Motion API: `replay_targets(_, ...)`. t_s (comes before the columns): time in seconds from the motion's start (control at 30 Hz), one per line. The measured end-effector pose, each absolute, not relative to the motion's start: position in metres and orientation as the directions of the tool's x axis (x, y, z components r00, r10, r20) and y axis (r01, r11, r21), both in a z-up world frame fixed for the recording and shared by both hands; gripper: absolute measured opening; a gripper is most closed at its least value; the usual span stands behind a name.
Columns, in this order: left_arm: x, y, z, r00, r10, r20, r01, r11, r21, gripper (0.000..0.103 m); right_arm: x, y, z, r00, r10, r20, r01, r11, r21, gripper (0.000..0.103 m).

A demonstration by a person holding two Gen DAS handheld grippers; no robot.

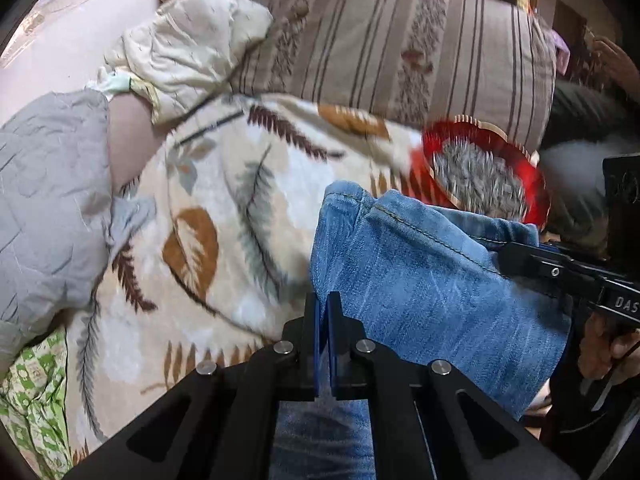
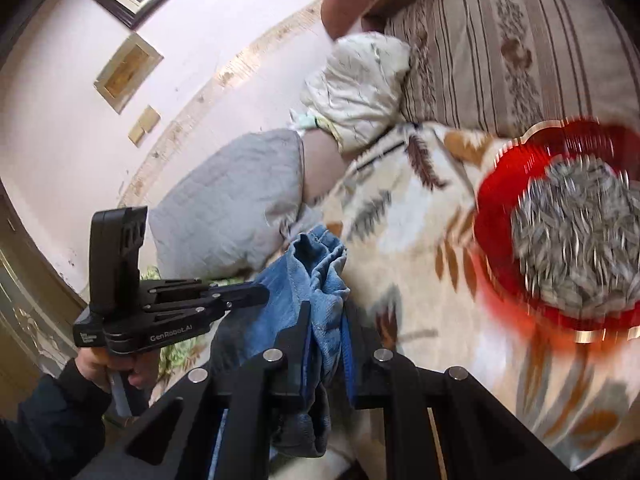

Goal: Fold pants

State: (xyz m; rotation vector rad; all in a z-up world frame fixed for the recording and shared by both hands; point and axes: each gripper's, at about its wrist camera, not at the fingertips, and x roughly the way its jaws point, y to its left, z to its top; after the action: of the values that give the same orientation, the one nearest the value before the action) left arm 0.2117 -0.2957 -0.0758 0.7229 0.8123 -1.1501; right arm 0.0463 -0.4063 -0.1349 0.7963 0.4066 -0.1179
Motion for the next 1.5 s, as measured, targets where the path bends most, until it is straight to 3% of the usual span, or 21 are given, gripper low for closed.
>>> replay_targets(0.27, 0.223, -0.334, -0.080, 0.205, -0.496, -0.843, 0.960, 0.268, 0.076, 0.003, 0.059, -0.438, -0.122, 0.917, -0.011, -0.399, 0.283, 0.722, 0.632, 0.013)
replay_targets(0.47, 0.228, -0.316, -0.081, 0.179, -0.518, -0.836, 0.953, 0.304, 0.015, 0.003, 0.060, -0.428, -0.113, 0.918, 0.015, -0.395, 0.239, 0.774, 0.586, 0.013)
replay_targets(0.83, 0.242, -0.208, -0.067, 0.140, -0.617, -0.774, 0.873, 0.445, -0.196, 0.004, 0.065, -0.340, -0.070, 0.932, 0.142, -0.334, 0.018, 0.901, 0.433, 0.013)
replay_targets(1.1, 0.239, -0.079, -0.046, 0.263, -0.649, -0.714, 0.744, 0.608, -0.278, 0.006, 0.080, -0.254, -0.063, 0.903, 0.248, -0.351, -0.123, 0.932, 0.342, 0.013)
replay_targets(1.2, 0.233, -0.031, -0.035, 0.336, -0.643, -0.688, 0.686, 0.668, -0.289, 0.018, 0.086, -0.221, -0.075, 0.876, 0.281, -0.391, -0.160, 0.936, 0.314, 0.013)
replay_targets(1.37, 0.205, 0.039, -0.014, 0.437, -0.639, -0.633, 0.606, 0.729, -0.319, 0.021, 0.100, -0.166, -0.111, 0.811, 0.326, -0.486, -0.217, 0.939, 0.267, 0.013)
replay_targets(1.43, 0.192, 0.062, -0.006, 0.477, -0.633, -0.610, 0.572, 0.750, -0.330, 0.038, 0.105, -0.146, -0.129, 0.778, 0.334, -0.533, -0.241, 0.941, 0.238, 0.013)
replay_targets(1.5, 0.184, 0.075, -0.003, 0.501, -0.624, -0.600, 0.547, 0.765, -0.339, 0.044, 0.105, -0.132, -0.146, 0.748, 0.332, -0.574, -0.253, 0.943, 0.216, 0.013)
